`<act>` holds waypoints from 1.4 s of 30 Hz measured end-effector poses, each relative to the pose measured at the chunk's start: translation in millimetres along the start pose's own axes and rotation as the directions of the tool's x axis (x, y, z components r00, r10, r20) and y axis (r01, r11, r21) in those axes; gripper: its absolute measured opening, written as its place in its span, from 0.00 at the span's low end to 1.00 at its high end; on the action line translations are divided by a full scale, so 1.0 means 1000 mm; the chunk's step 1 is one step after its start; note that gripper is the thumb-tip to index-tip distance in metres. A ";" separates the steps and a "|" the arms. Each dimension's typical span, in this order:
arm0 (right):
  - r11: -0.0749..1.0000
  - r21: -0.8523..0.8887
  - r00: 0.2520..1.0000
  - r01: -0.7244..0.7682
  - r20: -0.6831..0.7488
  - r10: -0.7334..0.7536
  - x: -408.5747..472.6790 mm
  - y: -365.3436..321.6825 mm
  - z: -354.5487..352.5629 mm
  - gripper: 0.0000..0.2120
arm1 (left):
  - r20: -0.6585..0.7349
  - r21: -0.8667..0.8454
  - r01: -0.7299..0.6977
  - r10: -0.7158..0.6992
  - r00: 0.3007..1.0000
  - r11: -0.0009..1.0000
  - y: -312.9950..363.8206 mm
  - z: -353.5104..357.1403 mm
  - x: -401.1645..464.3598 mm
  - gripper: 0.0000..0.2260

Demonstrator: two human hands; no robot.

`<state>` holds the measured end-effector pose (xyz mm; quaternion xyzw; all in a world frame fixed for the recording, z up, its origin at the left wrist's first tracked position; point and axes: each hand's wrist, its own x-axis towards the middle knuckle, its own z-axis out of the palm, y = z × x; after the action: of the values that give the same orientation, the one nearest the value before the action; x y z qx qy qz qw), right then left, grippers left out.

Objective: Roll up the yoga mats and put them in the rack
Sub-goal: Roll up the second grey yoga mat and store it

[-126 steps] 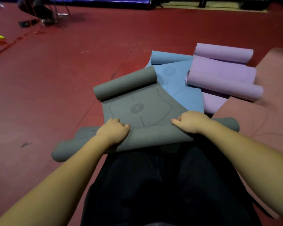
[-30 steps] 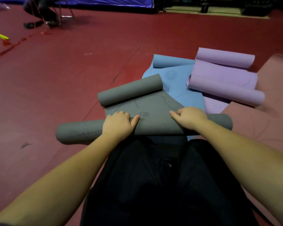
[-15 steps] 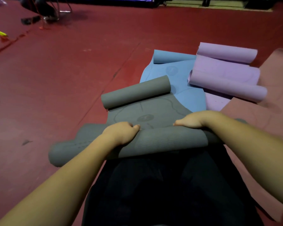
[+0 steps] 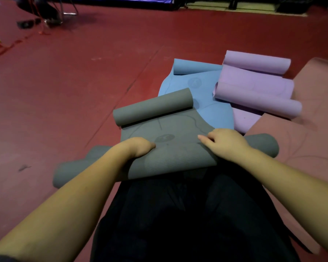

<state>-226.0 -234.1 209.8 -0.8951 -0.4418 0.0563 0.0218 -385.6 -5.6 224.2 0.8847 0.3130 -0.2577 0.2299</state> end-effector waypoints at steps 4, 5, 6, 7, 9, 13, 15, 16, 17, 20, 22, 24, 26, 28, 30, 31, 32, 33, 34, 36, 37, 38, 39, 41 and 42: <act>0.999 -0.025 0.997 -0.044 -0.064 0.042 -0.016 -0.011 0.017 0.32 | 0.057 -0.013 -0.010 0.011 0.998 1.000 0.003 -0.003 0.007 0.22; 0.998 -0.034 0.994 -0.052 -0.096 0.049 -0.017 -0.016 0.019 0.31 | 0.050 0.009 -0.011 0.010 0.999 1.000 0.001 -0.003 0.009 0.22; 0.997 -0.044 0.990 -0.066 -0.125 0.060 -0.017 -0.017 0.021 0.31 | 0.031 0.045 -0.015 0.013 0.999 0.999 0.000 -0.002 0.011 0.22; 0.995 -0.052 0.987 -0.080 -0.142 0.072 -0.016 -0.017 0.022 0.30 | 0.000 0.087 -0.018 0.018 1.000 0.996 -0.003 -0.001 0.013 0.23; 0.995 -0.048 0.987 -0.087 -0.143 0.079 -0.011 -0.016 0.023 0.28 | -0.110 0.162 -0.031 0.049 0.993 0.986 -0.006 0.001 0.017 0.21; 0.997 -0.027 0.993 -0.079 -0.093 0.076 0.000 -0.013 0.021 0.27 | -0.476 0.165 -0.009 0.087 0.875 0.986 -0.007 0.006 0.008 0.19; 0.995 -0.025 0.993 -0.097 -0.066 0.095 0.005 -0.011 0.022 0.28 | -0.597 0.110 -0.020 0.082 0.798 0.994 -0.006 0.013 0.001 0.20; 0.993 -0.020 0.993 -0.115 -0.042 0.114 0.007 -0.010 0.022 0.29 | -0.636 0.102 -0.031 0.089 0.767 0.994 -0.005 0.016 -0.005 0.20; 0.991 -0.012 0.991 -0.133 -0.014 0.133 0.010 -0.008 0.021 0.30 | -0.660 0.120 -0.039 0.109 0.743 0.992 -0.005 0.021 -0.008 0.20; 0.984 0.005 0.980 -0.180 0.091 0.179 0.021 -0.005 0.015 0.34 | -0.664 0.257 -0.012 0.185 0.725 0.966 -0.001 0.040 -0.018 0.25; 0.981 0.011 0.970 -0.192 0.150 0.189 0.027 -0.005 0.012 0.35 | -0.652 0.329 -0.006 0.232 0.721 0.944 -0.001 0.050 -0.022 0.29; 0.978 0.009 0.958 -0.207 0.206 0.201 0.033 -0.009 0.009 0.36 | -0.637 0.351 0.007 0.234 0.734 0.936 -0.004 0.050 -0.022 0.33; 0.974 0.019 0.942 -0.226 0.258 0.214 0.038 -0.011 0.006 0.37 | -0.617 0.353 0.009 0.225 0.754 0.936 -0.006 0.043 -0.018 0.33; 0.970 0.038 0.930 -0.240 0.295 0.219 0.039 -0.012 -0.002 0.37 | -0.606 0.370 -0.014 0.253 0.754 0.929 -0.003 0.031 -0.015 0.30; 0.971 0.053 0.925 -0.233 0.320 0.205 0.039 -0.014 -0.015 0.37 | -0.615 0.384 -0.040 0.288 0.734 0.922 -0.003 0.019 -0.016 0.29; 0.971 0.068 0.921 -0.228 0.339 0.193 0.039 -0.014 -0.022 0.36 | -0.621 0.379 -0.047 0.292 0.727 0.924 -0.002 0.012 -0.017 0.28; 0.972 0.081 0.915 -0.221 0.362 0.177 0.039 -0.015 -0.029 0.35 | -0.621 0.364 -0.054 0.285 0.730 0.930 -0.002 0.006 -0.018 0.27; 0.973 0.092 0.907 -0.211 0.389 0.159 0.040 -0.016 -0.036 0.34 | -0.615 0.339 -0.061 0.270 0.741 0.939 -0.002 0.002 -0.020 0.27; 0.974 0.099 0.896 -0.204 0.420 0.145 0.040 -0.016 -0.041 0.33 | -0.596 0.314 -0.063 0.249 0.764 0.947 -0.001 -0.001 -0.023 0.28; 0.974 0.113 0.865 -0.198 0.487 0.119 0.040 -0.015 -0.045 0.31 | -0.544 0.288 -0.056 0.211 0.812 0.956 0.002 -0.001 -0.028 0.29; 0.973 0.116 0.849 -0.199 0.517 0.111 0.039 -0.014 -0.043 0.30 | -0.512 0.277 -0.049 0.191 0.837 0.959 0.002 0.003 -0.030 0.30; 0.973 0.117 0.830 -0.200 0.547 0.105 0.037 -0.013 -0.039 0.29 | -0.475 0.265 -0.042 0.169 0.864 0.963 0.002 0.009 -0.030 0.30; 0.973 0.121 0.812 -0.196 0.577 0.092 0.037 -0.014 -0.034 0.29 | -0.436 0.246 -0.034 0.141 0.889 0.969 -0.001 0.015 -0.029 0.31; 0.973 0.138 0.783 -0.185 0.620 0.061 0.039 -0.016 -0.023 0.29 | -0.379 0.210 -0.019 0.099 0.920 0.978 -0.009 0.027 -0.025 0.31; 0.974 0.141 0.779 -0.175 0.625 0.050 0.040 -0.018 -0.021 0.28 | -0.369 0.198 -0.013 0.087 0.925 0.980 -0.011 0.031 -0.023 0.31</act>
<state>-214.1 -191.1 228.8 -0.8459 -0.3625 0.3891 -0.0412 -418.5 -25.2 212.0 0.9433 0.3022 -0.1066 0.0861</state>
